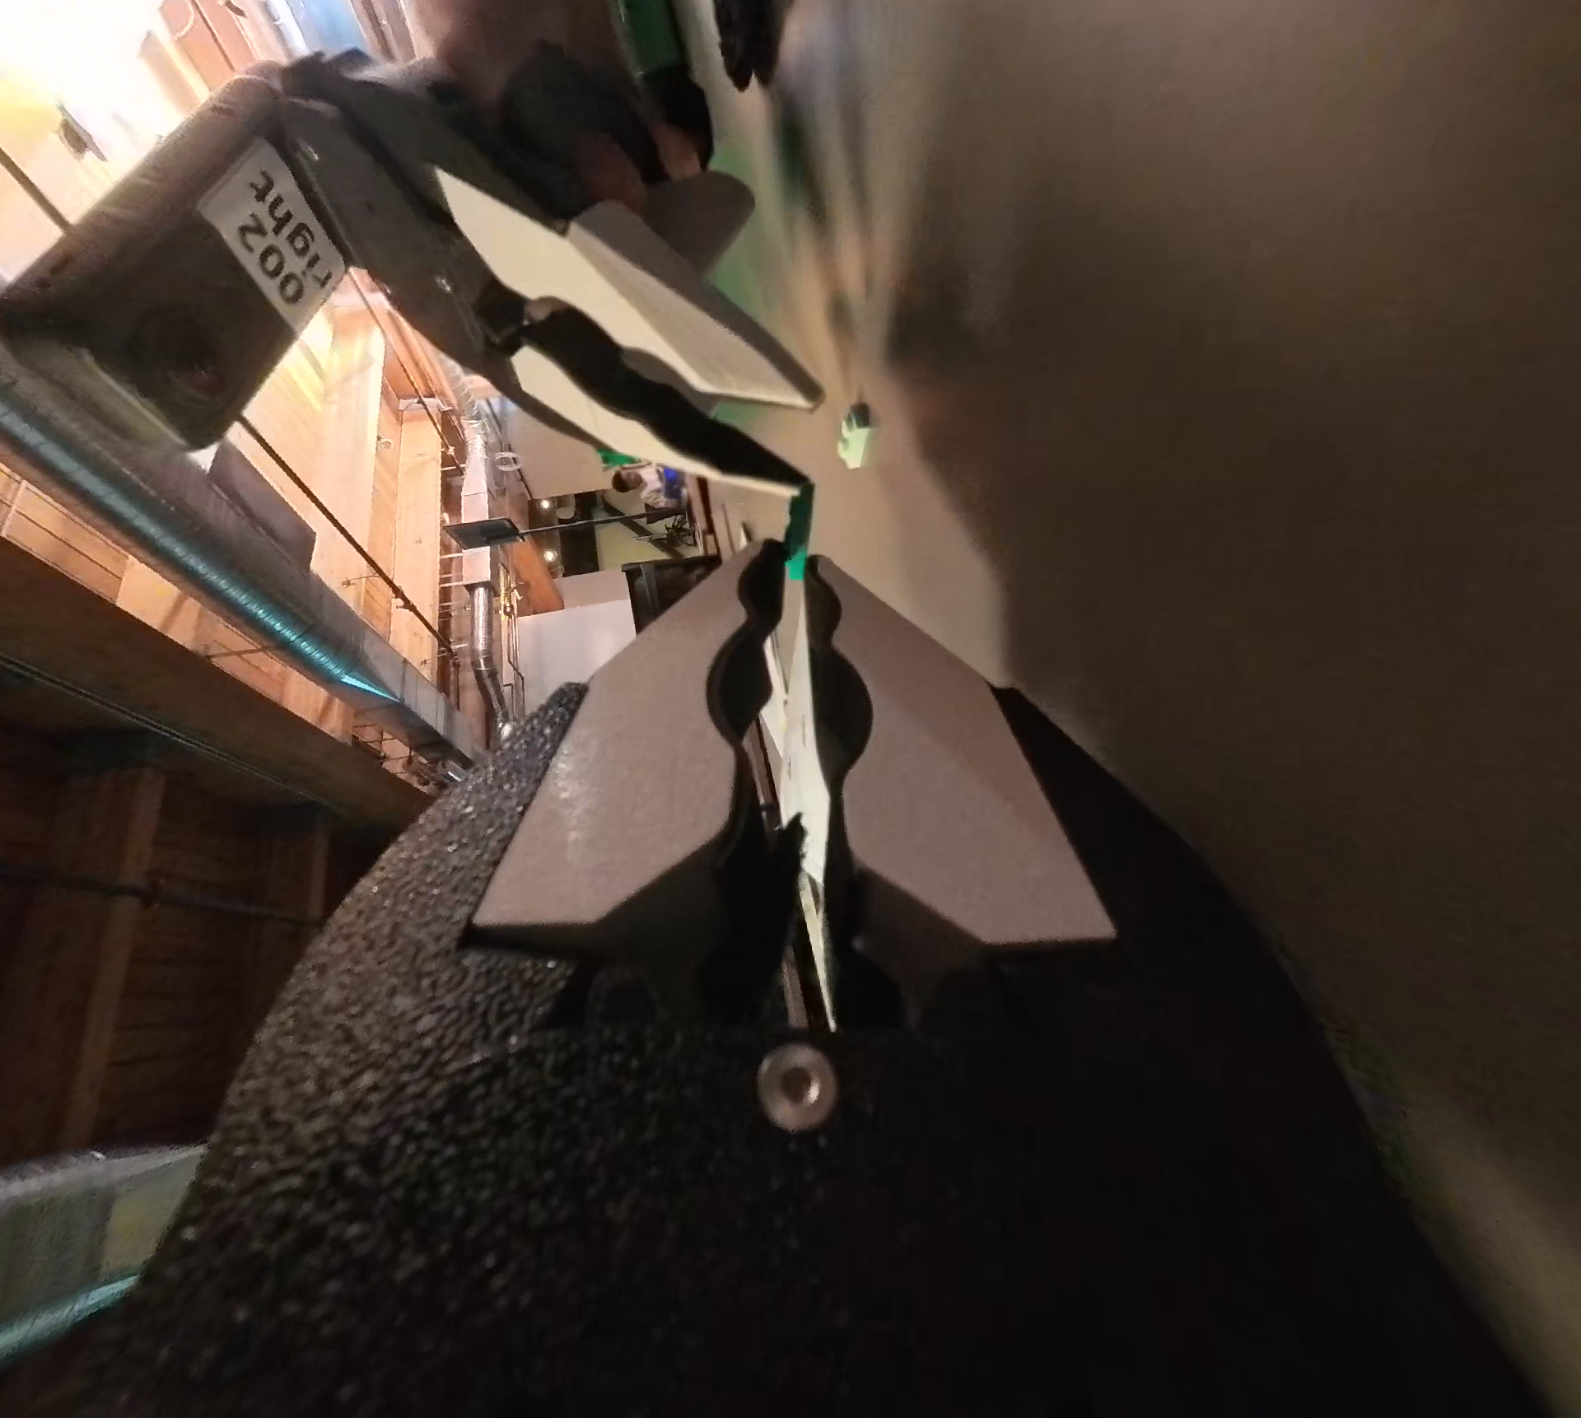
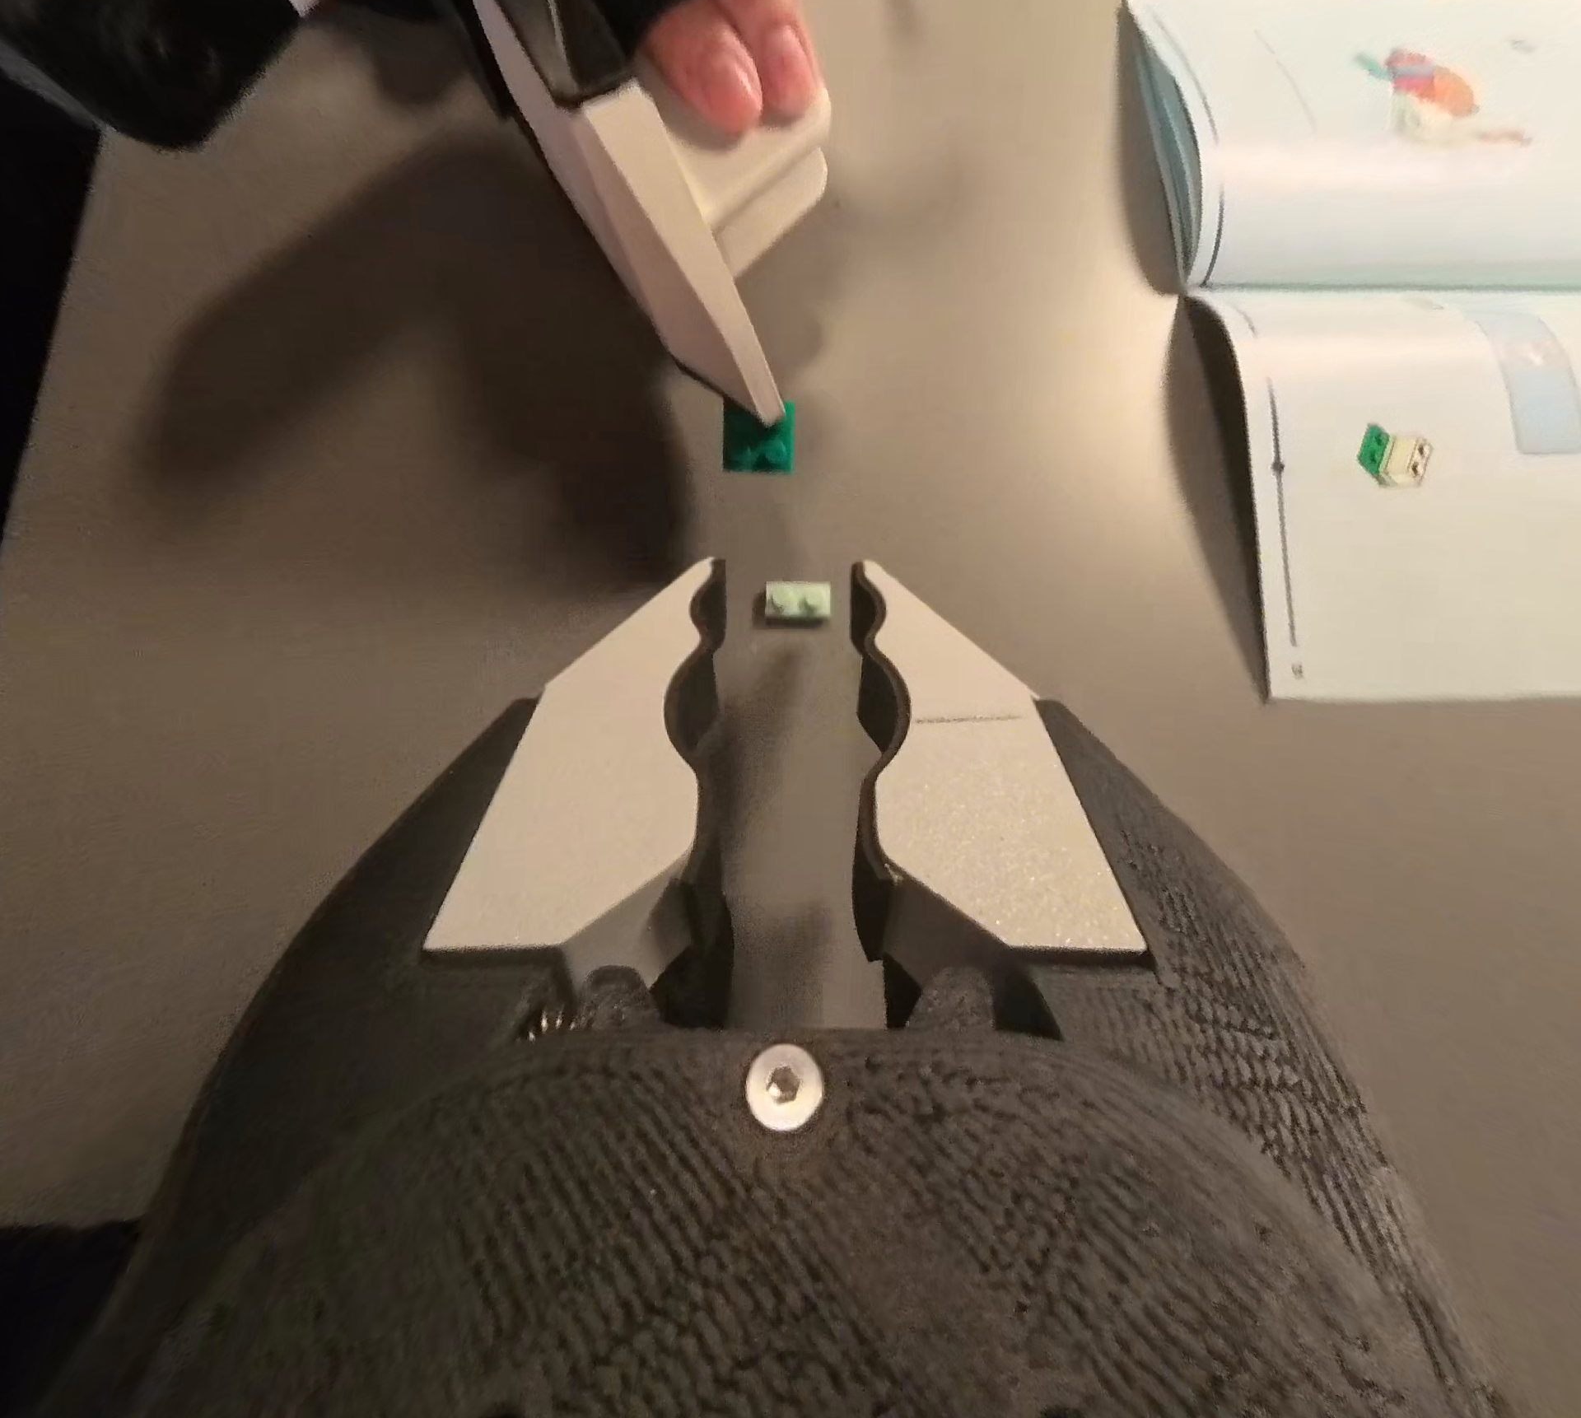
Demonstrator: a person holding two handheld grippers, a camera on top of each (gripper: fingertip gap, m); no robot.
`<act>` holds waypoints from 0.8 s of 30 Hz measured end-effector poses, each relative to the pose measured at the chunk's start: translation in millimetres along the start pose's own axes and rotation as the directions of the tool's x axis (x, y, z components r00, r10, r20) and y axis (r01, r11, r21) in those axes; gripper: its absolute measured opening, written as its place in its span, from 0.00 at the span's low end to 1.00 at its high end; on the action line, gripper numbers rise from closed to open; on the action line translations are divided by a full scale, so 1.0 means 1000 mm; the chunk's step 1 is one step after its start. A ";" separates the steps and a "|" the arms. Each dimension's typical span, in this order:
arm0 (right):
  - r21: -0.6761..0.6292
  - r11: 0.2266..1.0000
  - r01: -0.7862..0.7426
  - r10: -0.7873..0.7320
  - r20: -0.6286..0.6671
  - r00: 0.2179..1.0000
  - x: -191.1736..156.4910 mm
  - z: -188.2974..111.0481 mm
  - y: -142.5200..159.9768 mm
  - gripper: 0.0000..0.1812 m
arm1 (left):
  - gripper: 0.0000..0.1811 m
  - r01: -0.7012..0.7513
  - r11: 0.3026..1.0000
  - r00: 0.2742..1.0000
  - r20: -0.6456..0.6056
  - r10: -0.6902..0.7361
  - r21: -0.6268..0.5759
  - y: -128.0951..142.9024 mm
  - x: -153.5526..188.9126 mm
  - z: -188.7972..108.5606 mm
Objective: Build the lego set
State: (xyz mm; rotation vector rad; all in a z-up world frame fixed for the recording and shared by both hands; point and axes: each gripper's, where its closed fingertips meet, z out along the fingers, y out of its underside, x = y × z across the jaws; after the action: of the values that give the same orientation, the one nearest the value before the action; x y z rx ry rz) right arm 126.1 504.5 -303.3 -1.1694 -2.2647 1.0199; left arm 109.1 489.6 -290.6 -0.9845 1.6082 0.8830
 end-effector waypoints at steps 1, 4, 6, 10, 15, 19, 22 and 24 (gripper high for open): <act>-0.013 1.000 0.000 0.001 0.005 1.000 0.000 0.000 0.005 0.15 | 0.01 0.002 1.000 1.000 -0.003 -0.002 -0.006 0.001 0.000 0.000; -0.030 0.999 -0.015 0.015 0.012 1.000 0.003 0.004 0.013 0.16 | 0.01 0.021 1.000 1.000 -0.010 -0.021 -0.020 0.002 0.001 0.001; -0.017 1.000 -0.025 0.026 0.022 0.999 0.003 0.005 0.011 0.14 | 0.01 0.028 0.999 1.000 -0.012 -0.029 -0.036 0.003 0.002 0.001; -0.022 0.999 -0.024 0.025 0.020 0.999 0.002 0.005 0.011 0.13 | 0.01 -0.043 0.990 0.999 0.017 0.045 -0.132 0.009 0.001 -0.004; -0.033 0.999 0.001 0.000 0.013 1.000 0.000 0.007 0.010 0.11 | 0.01 -0.010 0.985 1.000 0.025 0.015 -0.171 0.009 0.001 -0.014; -0.008 0.999 0.036 -0.036 -0.038 0.999 0.004 0.007 0.000 0.08 | 0.01 0.056 0.988 0.995 0.089 -0.044 -0.141 0.006 -0.012 -0.017; 0.167 0.986 0.015 -0.016 0.004 1.000 -0.006 -0.004 -0.035 0.08 | 0.01 0.074 0.988 0.992 0.112 -0.059 -0.139 0.007 -0.016 -0.017; 0.225 0.974 0.012 -0.017 0.017 1.000 -0.010 -0.012 -0.048 0.08 | 0.01 0.073 0.989 0.990 0.127 -0.057 -0.125 0.005 -0.019 -0.017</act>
State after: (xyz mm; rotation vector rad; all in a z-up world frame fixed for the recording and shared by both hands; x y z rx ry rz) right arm 113.4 482.5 -259.6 -1.0502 -2.1021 1.2491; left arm 101.0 479.3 -268.1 -1.0460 1.4210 0.9934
